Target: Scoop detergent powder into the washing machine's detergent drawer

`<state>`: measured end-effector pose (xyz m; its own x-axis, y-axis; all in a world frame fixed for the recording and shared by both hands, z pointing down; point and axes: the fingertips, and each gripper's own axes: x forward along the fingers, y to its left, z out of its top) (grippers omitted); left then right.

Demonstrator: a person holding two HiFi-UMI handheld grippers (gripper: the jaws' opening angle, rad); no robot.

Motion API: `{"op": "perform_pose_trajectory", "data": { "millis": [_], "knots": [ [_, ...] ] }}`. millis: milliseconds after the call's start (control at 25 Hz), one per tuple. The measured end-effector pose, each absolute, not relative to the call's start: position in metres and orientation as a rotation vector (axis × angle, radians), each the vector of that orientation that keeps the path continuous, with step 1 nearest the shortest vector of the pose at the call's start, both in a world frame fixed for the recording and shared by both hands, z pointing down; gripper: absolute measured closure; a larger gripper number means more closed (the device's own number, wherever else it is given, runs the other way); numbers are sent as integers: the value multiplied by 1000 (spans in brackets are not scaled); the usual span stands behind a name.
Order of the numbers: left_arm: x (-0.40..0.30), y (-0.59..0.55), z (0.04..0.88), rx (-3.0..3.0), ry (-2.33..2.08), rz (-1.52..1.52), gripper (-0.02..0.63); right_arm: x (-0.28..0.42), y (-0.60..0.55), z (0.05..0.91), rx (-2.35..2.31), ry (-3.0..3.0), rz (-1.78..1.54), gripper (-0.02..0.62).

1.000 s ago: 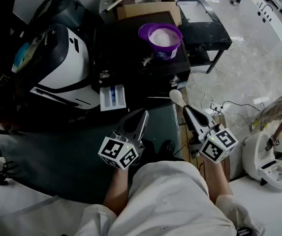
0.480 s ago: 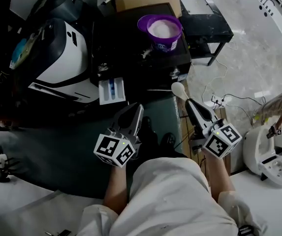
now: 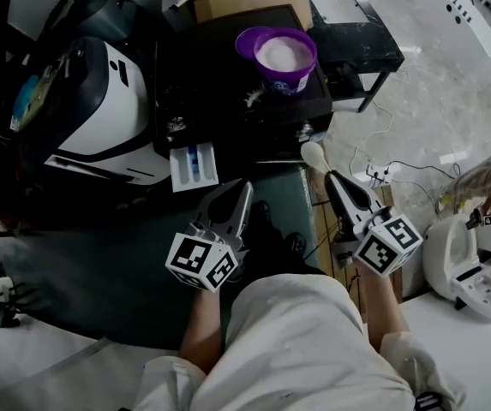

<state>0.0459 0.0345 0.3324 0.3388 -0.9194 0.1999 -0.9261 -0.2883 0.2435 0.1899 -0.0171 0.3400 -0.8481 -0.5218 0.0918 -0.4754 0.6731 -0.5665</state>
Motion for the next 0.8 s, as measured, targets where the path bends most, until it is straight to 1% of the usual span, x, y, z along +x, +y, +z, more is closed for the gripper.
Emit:
{"op": "perform_pose_trajectory", "data": {
  "millis": [800],
  "knots": [
    [10,-61,328,2387,-1496,28,586,155,-95,327,-1016,2792,-836,586]
  ]
}}
